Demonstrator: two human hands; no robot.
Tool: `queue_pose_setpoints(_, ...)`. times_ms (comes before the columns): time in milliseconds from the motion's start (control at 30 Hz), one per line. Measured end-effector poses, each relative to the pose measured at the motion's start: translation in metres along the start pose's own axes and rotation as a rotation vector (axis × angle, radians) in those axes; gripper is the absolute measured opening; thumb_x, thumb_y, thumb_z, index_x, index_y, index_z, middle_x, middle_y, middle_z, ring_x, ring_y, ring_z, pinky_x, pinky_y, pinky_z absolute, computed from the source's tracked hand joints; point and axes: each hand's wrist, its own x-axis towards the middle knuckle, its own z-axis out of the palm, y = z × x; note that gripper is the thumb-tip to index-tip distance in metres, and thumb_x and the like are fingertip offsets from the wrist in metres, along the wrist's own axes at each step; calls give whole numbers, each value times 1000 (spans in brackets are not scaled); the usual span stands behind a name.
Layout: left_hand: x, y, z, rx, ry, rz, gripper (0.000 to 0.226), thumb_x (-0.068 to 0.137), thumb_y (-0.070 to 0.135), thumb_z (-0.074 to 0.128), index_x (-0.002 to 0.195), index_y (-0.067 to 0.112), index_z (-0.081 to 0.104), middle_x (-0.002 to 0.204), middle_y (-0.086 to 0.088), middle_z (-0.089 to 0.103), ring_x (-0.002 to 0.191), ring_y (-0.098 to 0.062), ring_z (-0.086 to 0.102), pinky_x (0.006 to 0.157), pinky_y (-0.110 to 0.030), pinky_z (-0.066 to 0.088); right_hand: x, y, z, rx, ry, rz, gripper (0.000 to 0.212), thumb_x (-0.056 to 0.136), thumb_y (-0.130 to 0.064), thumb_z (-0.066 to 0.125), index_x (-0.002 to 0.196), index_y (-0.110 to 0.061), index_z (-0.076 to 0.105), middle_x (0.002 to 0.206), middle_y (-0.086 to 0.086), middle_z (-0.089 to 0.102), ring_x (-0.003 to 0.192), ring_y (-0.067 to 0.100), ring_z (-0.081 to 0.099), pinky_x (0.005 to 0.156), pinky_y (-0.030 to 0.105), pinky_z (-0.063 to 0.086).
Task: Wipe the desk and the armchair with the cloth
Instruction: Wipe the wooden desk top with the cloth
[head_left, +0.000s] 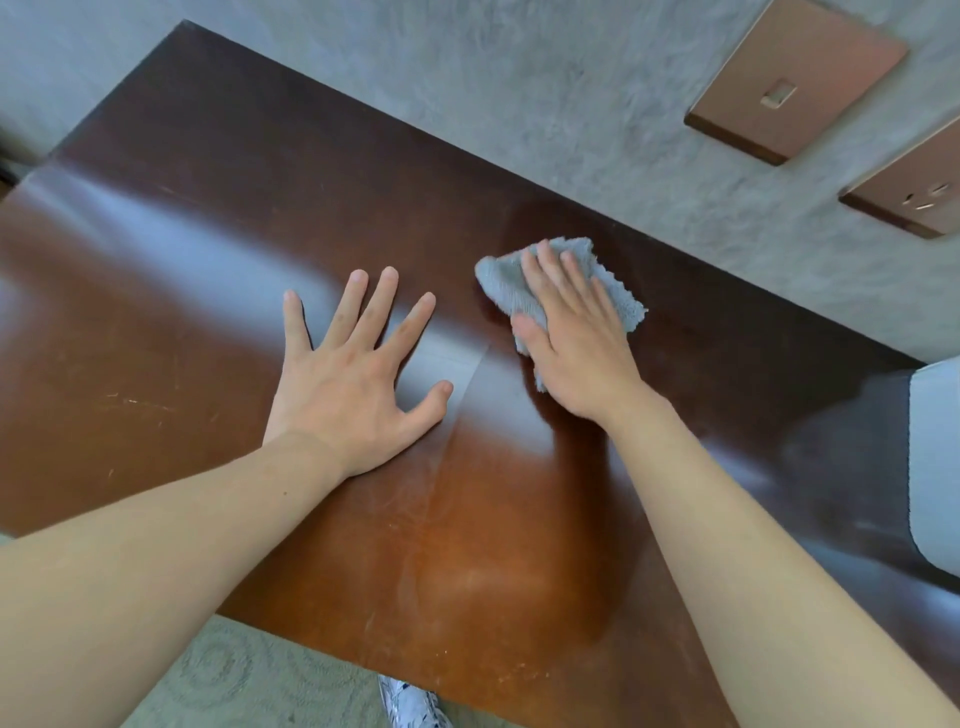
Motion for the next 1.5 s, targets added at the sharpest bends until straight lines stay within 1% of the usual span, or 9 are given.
queue_pose_setpoints(100, -1, -1, -1, 0, 12, 0, 81, 91, 76, 16, 161, 36, 13, 171, -4, 10, 157, -25, 6, 117, -69, 7, 51, -13, -3, -18, -2, 100, 63, 106, -46, 19, 159, -22, -3, 167, -3, -11, 152, 16, -14, 123, 41, -9)
queue_pose_setpoints(367, -2, 1, -4, -18, -10, -8, 85, 92, 75, 13, 163, 27, 10, 171, -1, 6, 158, -22, 1, 118, -67, 3, 96, -47, -4, -82, 3, 56, 65, 104, -50, 19, 159, -21, -1, 168, -1, -6, 153, 19, -10, 123, 45, -8)
queue_pose_setpoints(500, -2, 2, -6, -25, -22, -23, 92, 91, 77, 7, 163, 20, 6, 171, 2, 1, 157, -18, -3, 121, -65, 2, 46, -50, 4, -51, 8, 9, 65, 104, -51, 19, 159, -24, -2, 168, -4, -7, 153, 16, -11, 124, 42, -7)
queue_pose_setpoints(700, -1, 1, -7, 1, -31, -22, 91, 90, 75, 9, 163, 20, 5, 171, 1, 1, 157, -20, -3, 120, -66, 5, -90, -60, 28, -4, 0, 154, 65, 103, -54, 14, 159, -25, -5, 167, -5, -12, 151, 14, -22, 124, 41, -8)
queue_pose_setpoints(833, -1, 1, -8, 6, -33, -18, 90, 91, 73, 14, 163, 19, 8, 171, 0, 4, 158, -21, 0, 119, -67, 6, -138, -56, 36, -42, -48, 158, 66, 101, -58, 9, 159, -27, -3, 168, -6, -7, 152, 14, -18, 122, 42, -6)
queue_pose_setpoints(933, -1, 2, -8, 16, -38, -19, 90, 91, 73, 14, 163, 19, 7, 171, -1, 3, 158, -21, 0, 119, -68, 7, -108, -36, 27, -34, -16, 152, 66, 100, -56, 11, 159, -29, -5, 167, -7, -10, 151, 13, -20, 124, 41, -7)
queue_pose_setpoints(1100, -1, 2, -8, 19, -38, -14, 90, 91, 73, 14, 162, 20, 6, 171, -1, 4, 157, -22, -1, 119, -68, 8, -20, -1, 5, -65, 66, 260, 63, 105, -48, 17, 159, -22, 0, 168, 0, -5, 154, 23, -8, 124, 46, -3)
queue_pose_setpoints(1267, -3, 2, -8, 6, -39, -22, 90, 91, 73, 15, 163, 20, 6, 171, -1, 3, 157, -21, -3, 120, -67, 5, 34, -17, 2, -36, 37, 370, 64, 105, -48, 14, 159, -19, -4, 168, 0, -10, 153, 27, -13, 122, 52, -7)
queue_pose_setpoints(1500, -5, 3, -12, -35, -35, -24, 78, 96, 62, 10, 162, 21, 7, 171, -1, 3, 157, -20, -2, 121, -65, 1, -13, -54, 17, -40, 44, 134, 65, 104, -53, 18, 160, -24, 0, 168, -3, -5, 153, 26, -10, 123, 49, -5)
